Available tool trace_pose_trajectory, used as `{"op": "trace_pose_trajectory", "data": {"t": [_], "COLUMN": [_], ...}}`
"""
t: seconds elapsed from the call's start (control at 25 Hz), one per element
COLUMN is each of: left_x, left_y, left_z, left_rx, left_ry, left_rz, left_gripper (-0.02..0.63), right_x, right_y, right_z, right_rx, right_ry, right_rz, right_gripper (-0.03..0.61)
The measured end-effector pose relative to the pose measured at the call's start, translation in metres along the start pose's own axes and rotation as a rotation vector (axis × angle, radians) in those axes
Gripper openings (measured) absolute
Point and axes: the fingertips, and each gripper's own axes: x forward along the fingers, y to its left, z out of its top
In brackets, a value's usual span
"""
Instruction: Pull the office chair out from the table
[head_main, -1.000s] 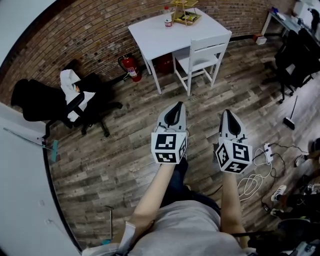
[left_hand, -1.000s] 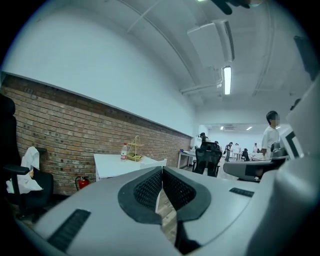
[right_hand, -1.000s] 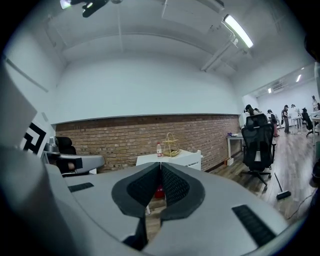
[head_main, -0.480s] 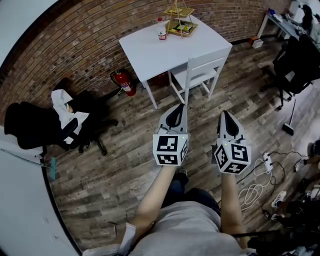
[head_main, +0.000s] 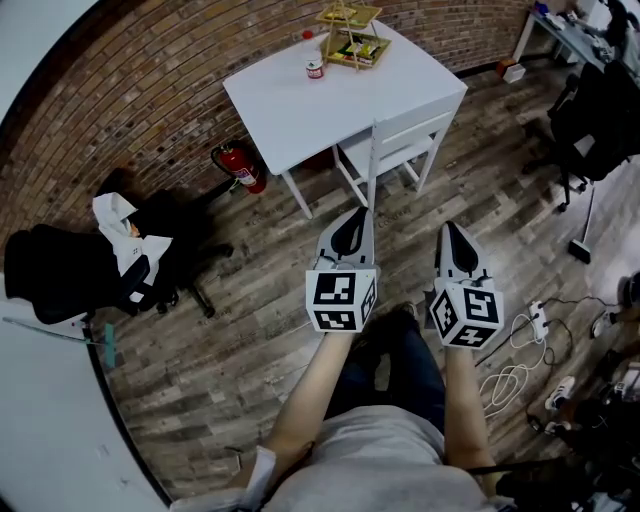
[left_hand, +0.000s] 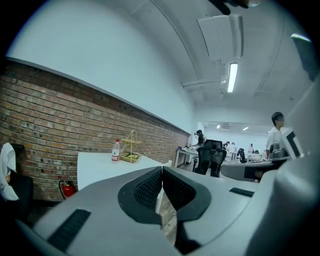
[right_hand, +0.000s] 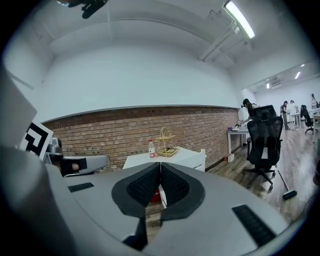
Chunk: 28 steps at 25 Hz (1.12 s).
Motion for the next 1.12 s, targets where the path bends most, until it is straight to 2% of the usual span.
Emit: {"op": "trace_pose_trajectory", "data": {"t": [0.2,0.48,1.12], "left_x": [0.037,0.099,0.27], "left_y": [0.002,0.007,-0.007], "left_z": [0.0,0.01,0.042], "left_rx": [-0.006,0.003,0.005], "left_ry": [0.007,0.013,0.026], "left_rz": [0.007,0.034,0.103], "left_gripper": [0.014,0.014,0.015], "right_x": [0.032,0.093,0.235], "right_y": [-0.022,-0.05,-0.157], "right_z": [0.002,0.029,0.087], "right_rx": [0.004,-0.014,-0.051], "right_ry": [0.011,0.002,0.018], "right_rz": [0.005,0.053,0.17], "right_gripper": [0.015,0.015,0.015]}}
